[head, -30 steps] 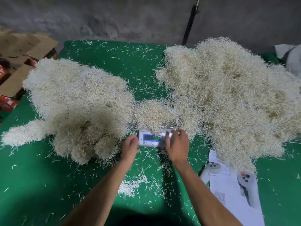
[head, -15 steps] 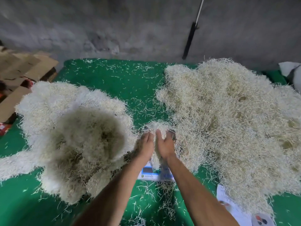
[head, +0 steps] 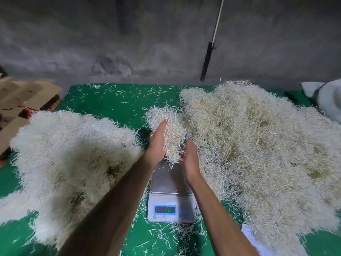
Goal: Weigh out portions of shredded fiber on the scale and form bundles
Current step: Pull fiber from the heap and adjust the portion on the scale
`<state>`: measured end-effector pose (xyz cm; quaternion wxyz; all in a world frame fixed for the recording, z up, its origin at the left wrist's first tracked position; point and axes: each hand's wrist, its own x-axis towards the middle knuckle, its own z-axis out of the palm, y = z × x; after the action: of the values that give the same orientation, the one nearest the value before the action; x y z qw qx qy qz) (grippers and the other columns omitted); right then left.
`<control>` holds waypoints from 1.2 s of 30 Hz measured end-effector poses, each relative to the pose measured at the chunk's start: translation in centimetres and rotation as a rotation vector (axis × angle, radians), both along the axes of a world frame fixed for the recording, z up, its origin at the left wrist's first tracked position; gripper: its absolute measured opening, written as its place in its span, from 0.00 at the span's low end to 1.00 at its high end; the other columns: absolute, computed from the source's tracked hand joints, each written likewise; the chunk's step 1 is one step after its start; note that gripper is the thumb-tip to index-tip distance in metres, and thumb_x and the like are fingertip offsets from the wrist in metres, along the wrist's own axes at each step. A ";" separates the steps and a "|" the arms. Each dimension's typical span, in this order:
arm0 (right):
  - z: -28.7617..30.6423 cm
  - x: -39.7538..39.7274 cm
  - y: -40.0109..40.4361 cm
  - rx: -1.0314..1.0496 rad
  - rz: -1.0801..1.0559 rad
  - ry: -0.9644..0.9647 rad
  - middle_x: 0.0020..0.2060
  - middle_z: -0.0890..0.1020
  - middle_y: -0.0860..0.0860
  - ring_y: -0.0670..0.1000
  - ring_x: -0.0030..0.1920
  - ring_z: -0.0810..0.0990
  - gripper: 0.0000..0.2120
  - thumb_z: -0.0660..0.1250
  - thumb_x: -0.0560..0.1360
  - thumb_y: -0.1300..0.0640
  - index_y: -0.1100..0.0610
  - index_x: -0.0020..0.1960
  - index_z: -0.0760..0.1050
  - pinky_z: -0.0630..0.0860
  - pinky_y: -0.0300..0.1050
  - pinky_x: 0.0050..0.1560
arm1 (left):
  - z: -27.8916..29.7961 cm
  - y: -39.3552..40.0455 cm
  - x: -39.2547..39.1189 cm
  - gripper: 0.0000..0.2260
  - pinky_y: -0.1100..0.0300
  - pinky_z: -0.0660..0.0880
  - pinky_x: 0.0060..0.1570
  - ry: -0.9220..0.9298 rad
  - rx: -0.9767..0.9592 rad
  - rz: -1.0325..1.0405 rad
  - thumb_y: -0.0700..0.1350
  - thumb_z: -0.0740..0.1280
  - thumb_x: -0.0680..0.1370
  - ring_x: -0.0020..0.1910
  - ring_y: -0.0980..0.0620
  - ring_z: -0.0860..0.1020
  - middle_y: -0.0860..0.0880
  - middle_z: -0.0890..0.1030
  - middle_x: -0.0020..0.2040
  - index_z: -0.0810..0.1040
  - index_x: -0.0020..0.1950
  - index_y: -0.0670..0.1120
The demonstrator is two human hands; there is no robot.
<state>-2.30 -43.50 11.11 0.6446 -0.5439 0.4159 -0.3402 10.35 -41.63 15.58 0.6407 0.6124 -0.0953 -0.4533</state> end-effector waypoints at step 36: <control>-2.2 -7.8 -9.7 -0.204 -0.467 0.253 0.22 0.68 0.47 0.42 0.20 0.64 0.24 0.49 0.84 0.39 0.50 0.35 0.67 0.61 0.31 0.20 | 9.0 -8.8 -8.7 0.32 0.40 0.67 0.72 0.247 -0.081 0.071 0.44 0.66 0.81 0.79 0.38 0.59 0.45 0.54 0.82 0.56 0.81 0.61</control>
<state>-10.09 -53.25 8.95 0.4338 -0.5334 0.5707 -0.4490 1.65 -50.40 24.60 0.6875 0.5286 -0.0122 -0.4978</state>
